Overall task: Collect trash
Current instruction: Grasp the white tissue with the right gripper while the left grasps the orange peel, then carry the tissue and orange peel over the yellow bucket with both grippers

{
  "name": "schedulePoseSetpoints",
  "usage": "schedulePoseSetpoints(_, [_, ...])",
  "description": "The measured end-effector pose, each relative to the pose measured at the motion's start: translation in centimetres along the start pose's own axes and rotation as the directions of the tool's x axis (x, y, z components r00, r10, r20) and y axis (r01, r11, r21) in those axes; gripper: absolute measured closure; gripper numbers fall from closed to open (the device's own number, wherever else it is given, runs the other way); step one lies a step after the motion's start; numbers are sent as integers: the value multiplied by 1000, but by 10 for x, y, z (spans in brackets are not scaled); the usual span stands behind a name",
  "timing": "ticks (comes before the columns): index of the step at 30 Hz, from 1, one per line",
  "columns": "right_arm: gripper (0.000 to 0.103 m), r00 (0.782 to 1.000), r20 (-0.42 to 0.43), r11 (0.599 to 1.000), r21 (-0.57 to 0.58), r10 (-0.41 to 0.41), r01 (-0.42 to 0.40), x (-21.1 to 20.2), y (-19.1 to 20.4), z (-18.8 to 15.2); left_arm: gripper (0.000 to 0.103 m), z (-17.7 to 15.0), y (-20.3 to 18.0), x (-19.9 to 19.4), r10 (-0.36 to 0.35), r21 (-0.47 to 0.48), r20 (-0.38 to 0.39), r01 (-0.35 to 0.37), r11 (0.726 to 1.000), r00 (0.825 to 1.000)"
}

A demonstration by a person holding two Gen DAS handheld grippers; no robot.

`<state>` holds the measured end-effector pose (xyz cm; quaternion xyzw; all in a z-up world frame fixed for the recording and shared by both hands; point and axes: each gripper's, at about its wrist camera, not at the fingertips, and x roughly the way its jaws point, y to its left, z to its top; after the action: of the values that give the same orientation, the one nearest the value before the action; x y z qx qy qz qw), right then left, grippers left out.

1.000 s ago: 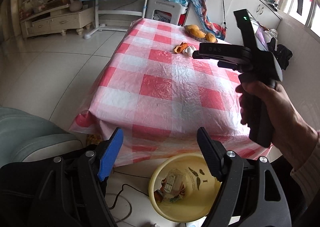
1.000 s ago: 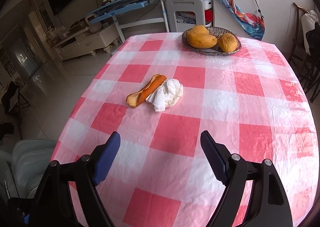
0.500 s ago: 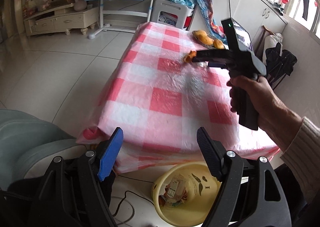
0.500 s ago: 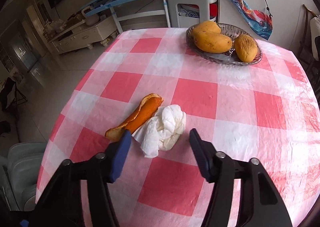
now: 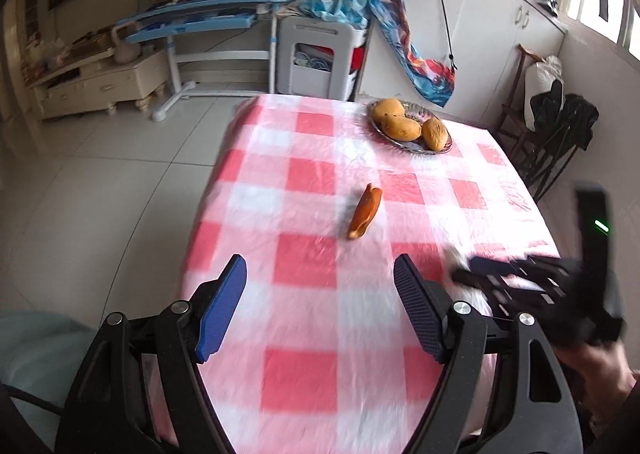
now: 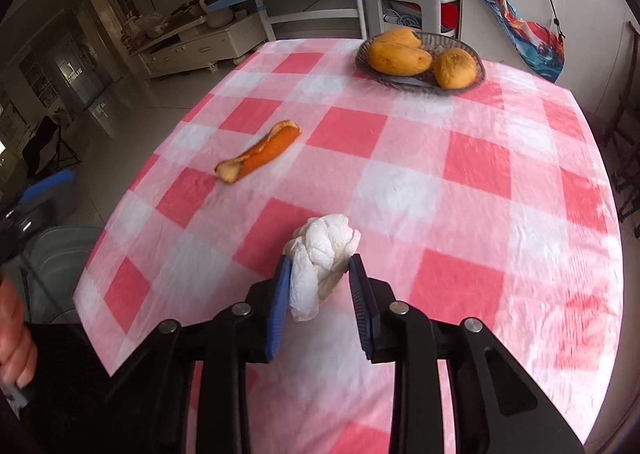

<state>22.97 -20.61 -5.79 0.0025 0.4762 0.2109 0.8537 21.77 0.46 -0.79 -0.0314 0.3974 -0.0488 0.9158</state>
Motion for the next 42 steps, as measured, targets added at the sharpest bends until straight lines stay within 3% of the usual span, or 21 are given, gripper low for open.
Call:
schedulePoseSetpoints(5, [72,999,-39,999,35,19,-18,-6,-15,-23,30,25,-32,60,16,82,-34,-13,997,999])
schedulePoseSetpoints(9, [72,999,-29,999,40,34,-33,-7,-18,-23,30,33,-44,95,40,110,-64,-33,993,997])
schedulePoseSetpoints(13, [65,999,-23,1000,10,27,-27,-5,-12,-20,31,32,-47,118,73,139,-90,-60,989,993])
schedulePoseSetpoints(16, [62,1000,-21,1000,-24,12,-12,-3,-5,-19,57,33,-52,131,64,150,-109,-47,988,992])
schedulePoseSetpoints(17, [62,1000,-19,999,-31,11,-11,-2,-4,-19,77,32,-53,134,52,148,-125,-33,988,991])
schedulePoseSetpoints(18, [64,1000,-18,999,-33,12,-13,-3,-5,-20,84,31,-55,135,51,151,-123,-32,988,991])
schedulePoseSetpoints(22, [73,999,-14,999,15,48,-48,-4,-15,-19,86,25,-56,121,21,141,-109,-6,990,994])
schedulePoseSetpoints(30, [73,994,81,993,92,73,-80,-31,-19,-22,86,1,-29,51,-57,28,-41,58,998,998])
schedulePoseSetpoints(42, [73,975,219,992,98,50,-73,-75,18,-73,86,-92,-31,-47,-17,48,41,15,999,999])
